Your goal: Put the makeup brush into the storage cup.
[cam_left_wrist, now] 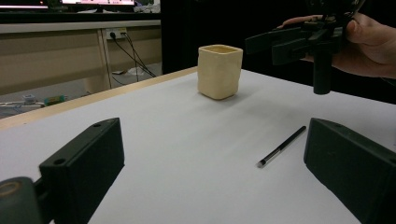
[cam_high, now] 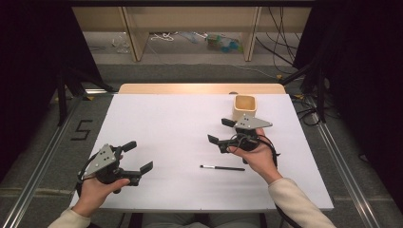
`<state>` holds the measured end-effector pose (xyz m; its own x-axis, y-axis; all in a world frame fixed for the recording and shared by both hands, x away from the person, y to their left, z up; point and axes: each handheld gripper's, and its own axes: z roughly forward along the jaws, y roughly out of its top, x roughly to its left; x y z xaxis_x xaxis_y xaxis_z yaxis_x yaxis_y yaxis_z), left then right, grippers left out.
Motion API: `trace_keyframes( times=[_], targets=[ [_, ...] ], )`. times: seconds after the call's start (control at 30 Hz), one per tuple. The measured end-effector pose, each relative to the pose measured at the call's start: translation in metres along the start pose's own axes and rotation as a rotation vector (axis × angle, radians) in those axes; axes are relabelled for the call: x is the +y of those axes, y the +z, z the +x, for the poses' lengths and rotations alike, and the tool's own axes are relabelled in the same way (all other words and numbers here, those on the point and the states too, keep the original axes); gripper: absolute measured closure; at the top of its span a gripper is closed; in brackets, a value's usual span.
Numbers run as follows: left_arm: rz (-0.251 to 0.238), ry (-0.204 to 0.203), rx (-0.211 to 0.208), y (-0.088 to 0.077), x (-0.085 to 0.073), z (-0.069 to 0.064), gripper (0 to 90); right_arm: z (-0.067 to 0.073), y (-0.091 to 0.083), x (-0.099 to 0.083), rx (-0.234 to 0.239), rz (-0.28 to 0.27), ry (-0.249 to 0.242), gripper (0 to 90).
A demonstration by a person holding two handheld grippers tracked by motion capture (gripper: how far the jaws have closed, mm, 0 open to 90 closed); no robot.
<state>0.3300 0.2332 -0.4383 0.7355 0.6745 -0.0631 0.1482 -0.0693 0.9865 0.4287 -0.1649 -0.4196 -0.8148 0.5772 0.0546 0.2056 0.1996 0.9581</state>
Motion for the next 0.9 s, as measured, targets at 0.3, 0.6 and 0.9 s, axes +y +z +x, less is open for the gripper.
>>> trace_keyframes(
  times=[0.3,0.6,0.9],
  targets=[
    [0.002,-0.002,-0.002,0.000,0.000,0.000,4.6,-0.002,0.003,0.007,0.004,0.116,-0.062,22.6],
    [0.003,0.000,-0.004,0.000,-0.001,0.000,4.6,-0.003,0.009,0.011,0.042,0.296,-0.125,23.8],
    [0.005,0.003,-0.004,0.000,-0.001,0.000,4.6,0.001,0.021,0.009,0.074,0.539,-0.192,22.5]
  ],
)
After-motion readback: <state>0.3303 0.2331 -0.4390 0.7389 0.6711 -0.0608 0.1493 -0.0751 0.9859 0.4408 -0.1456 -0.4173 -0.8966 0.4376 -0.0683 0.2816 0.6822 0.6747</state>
